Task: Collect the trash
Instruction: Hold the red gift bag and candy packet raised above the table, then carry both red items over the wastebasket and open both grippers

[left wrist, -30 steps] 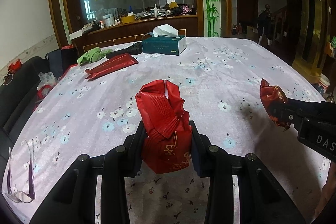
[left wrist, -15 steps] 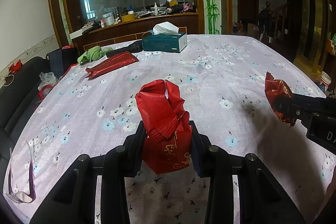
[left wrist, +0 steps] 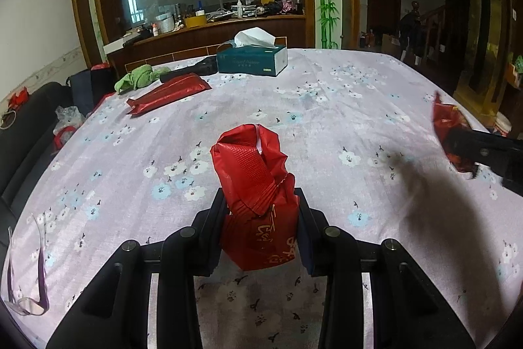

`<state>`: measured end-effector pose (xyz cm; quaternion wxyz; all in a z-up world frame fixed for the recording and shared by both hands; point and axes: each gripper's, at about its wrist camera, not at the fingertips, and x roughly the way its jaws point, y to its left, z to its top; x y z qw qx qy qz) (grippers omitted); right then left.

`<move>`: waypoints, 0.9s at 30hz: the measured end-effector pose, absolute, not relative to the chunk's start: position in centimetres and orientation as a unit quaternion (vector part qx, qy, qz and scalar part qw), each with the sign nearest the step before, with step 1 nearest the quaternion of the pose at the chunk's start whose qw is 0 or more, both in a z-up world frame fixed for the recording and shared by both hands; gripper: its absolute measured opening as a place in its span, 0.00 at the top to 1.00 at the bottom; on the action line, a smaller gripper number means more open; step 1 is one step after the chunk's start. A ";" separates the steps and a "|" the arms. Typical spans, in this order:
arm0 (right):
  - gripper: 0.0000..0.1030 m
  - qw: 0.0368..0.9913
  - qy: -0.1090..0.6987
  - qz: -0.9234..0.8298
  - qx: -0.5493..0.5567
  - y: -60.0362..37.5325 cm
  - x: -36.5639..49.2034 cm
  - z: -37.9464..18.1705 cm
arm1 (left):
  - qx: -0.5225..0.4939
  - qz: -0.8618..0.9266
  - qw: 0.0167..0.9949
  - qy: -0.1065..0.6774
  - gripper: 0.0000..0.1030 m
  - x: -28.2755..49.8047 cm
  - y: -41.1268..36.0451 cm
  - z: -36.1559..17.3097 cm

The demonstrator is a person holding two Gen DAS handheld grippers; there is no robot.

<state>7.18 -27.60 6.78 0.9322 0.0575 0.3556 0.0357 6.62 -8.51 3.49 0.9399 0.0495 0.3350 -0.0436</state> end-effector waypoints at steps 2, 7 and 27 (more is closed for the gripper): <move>0.69 0.933 0.352 0.034 0.058 -27.9 6.1 7.4 | 0.044 -0.050 0.940 0.333 0.65 6.5 -8.3 3.7; 0.68 0.931 0.352 0.037 0.086 -29.9 2.7 8.5 | 0.049 -0.072 0.944 0.318 0.65 5.3 -9.4 5.4; 0.68 0.918 0.240 -0.134 0.285 -56.1 -17.2 11.9 | 0.067 -0.396 0.849 0.343 0.65 -5.0 -34.0 13.8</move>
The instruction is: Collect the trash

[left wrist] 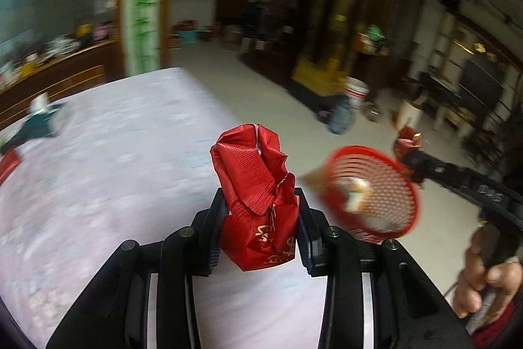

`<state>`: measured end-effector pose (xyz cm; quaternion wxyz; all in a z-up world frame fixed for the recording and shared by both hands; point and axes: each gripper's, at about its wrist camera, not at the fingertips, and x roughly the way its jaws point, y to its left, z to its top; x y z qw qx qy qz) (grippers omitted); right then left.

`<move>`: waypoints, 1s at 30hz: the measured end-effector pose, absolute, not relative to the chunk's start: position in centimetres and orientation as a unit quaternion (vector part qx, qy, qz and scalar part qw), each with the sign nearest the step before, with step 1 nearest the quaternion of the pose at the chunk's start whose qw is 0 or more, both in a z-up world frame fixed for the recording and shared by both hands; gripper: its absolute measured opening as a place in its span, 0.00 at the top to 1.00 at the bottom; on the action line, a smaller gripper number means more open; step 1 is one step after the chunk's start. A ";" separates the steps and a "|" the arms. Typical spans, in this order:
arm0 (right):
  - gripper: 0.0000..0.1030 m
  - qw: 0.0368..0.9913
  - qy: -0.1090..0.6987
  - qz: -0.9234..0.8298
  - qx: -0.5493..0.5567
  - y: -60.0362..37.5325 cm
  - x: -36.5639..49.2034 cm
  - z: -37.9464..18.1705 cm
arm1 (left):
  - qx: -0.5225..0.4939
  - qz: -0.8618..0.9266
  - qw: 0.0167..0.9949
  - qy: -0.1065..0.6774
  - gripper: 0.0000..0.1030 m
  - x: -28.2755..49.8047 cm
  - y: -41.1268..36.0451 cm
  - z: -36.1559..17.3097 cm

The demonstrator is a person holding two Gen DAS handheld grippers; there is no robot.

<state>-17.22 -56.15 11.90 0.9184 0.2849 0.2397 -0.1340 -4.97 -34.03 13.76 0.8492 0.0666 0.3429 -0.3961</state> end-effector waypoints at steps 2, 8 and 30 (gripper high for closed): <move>0.68 0.909 0.238 -0.151 0.306 -58.6 -18.5 11.3 | 0.074 -0.426 0.833 0.346 0.65 -6.2 -37.6 13.7; 0.68 0.890 0.239 -0.184 0.343 -63.7 -20.4 9.3 | 0.093 -0.478 0.790 0.372 0.65 -8.6 -45.8 11.9; 0.09 0.896 0.247 -0.321 0.185 -57.3 -23.7 10.7 | 0.094 -0.437 0.840 0.309 0.21 -11.3 -39.6 11.5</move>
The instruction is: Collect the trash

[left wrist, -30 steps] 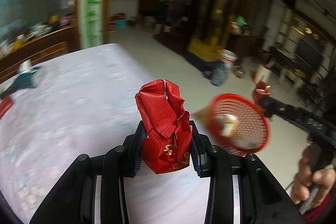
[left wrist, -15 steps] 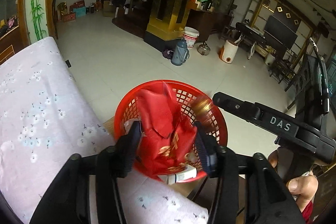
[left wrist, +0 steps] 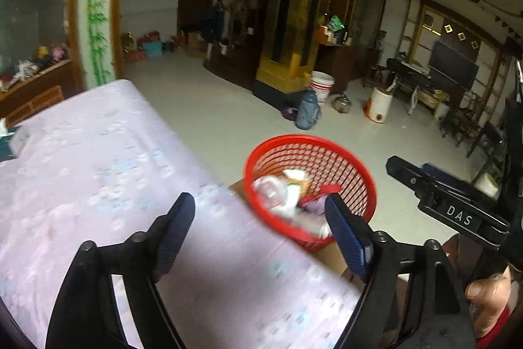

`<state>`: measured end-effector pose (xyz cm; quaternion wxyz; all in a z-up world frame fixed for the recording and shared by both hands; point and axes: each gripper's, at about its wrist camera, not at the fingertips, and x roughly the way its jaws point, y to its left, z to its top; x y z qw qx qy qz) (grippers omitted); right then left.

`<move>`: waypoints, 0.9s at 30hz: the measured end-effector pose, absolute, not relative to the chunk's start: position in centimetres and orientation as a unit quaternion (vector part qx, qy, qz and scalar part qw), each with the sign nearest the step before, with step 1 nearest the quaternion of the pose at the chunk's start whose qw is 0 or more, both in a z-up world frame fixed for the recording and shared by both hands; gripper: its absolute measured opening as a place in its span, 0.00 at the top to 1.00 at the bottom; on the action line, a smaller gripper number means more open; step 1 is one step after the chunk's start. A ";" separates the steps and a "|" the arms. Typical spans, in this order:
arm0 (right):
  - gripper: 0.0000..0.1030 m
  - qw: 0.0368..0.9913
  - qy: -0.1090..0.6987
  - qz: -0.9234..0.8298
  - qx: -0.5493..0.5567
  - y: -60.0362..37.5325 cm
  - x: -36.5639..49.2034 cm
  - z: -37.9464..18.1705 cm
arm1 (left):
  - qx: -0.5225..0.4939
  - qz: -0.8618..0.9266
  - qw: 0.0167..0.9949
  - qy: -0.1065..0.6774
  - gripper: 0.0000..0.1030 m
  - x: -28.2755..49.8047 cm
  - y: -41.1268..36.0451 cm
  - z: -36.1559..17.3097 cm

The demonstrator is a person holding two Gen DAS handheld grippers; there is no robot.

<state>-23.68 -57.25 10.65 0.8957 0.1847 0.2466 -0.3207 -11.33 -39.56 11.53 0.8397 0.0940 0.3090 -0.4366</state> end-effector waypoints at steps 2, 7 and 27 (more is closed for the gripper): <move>0.05 0.892 0.249 -0.344 0.157 -55.2 -24.0 10.5 | 0.100 -0.424 0.849 0.300 0.19 -12.3 -37.4 11.2; 0.01 0.886 0.241 -0.374 0.132 -51.6 -25.5 9.9 | 0.098 -0.386 0.872 0.283 0.11 -14.3 -33.1 10.1; 0.01 0.900 0.241 -0.352 0.089 -44.4 -27.6 8.6 | 0.102 -0.250 0.934 0.235 0.03 -20.0 -25.2 8.0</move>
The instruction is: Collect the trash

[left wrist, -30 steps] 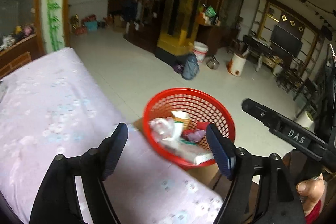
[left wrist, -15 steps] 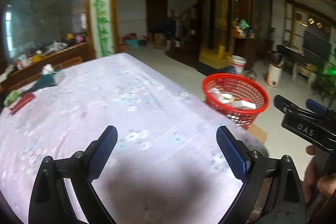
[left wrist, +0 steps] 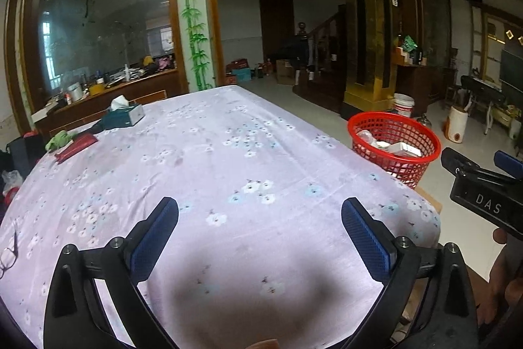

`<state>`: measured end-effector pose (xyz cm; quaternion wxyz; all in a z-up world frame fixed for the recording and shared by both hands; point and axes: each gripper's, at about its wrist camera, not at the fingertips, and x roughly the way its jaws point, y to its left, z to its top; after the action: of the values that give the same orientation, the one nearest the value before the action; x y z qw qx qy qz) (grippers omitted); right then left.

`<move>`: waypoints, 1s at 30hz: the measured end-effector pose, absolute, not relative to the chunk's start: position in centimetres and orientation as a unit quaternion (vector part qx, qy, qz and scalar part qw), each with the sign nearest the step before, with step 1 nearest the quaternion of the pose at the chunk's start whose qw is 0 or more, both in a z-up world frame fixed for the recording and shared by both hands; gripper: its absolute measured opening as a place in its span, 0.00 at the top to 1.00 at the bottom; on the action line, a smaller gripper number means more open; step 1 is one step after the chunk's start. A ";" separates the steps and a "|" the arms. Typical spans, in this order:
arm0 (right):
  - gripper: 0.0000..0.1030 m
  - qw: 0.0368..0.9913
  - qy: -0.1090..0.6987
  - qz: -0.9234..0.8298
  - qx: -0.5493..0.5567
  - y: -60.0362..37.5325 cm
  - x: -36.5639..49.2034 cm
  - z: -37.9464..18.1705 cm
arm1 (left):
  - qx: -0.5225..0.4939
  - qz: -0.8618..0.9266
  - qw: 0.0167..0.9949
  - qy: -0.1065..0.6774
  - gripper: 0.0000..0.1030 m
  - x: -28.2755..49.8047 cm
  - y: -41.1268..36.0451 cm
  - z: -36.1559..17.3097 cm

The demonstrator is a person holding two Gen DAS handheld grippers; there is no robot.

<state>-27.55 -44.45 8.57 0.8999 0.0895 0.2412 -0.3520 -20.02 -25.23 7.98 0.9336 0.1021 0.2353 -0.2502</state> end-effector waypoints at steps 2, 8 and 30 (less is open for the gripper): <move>0.01 0.899 0.251 -0.348 0.089 -44.2 -27.0 8.2 | 0.103 -0.243 0.936 0.231 0.02 -20.0 -24.9 7.9; 0.01 0.899 0.260 -0.342 0.081 -43.6 -26.1 7.7 | 0.108 -0.236 0.938 0.229 0.02 -19.8 -24.6 7.6; 0.01 0.900 0.264 -0.336 0.081 -43.7 -25.8 7.3 | 0.127 -0.215 0.942 0.226 0.02 -19.9 -25.0 7.0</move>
<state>-25.83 -43.71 7.28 0.9003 0.0807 0.2645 -0.3360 -19.89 -24.95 7.01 0.9416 0.1273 0.2255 -0.2153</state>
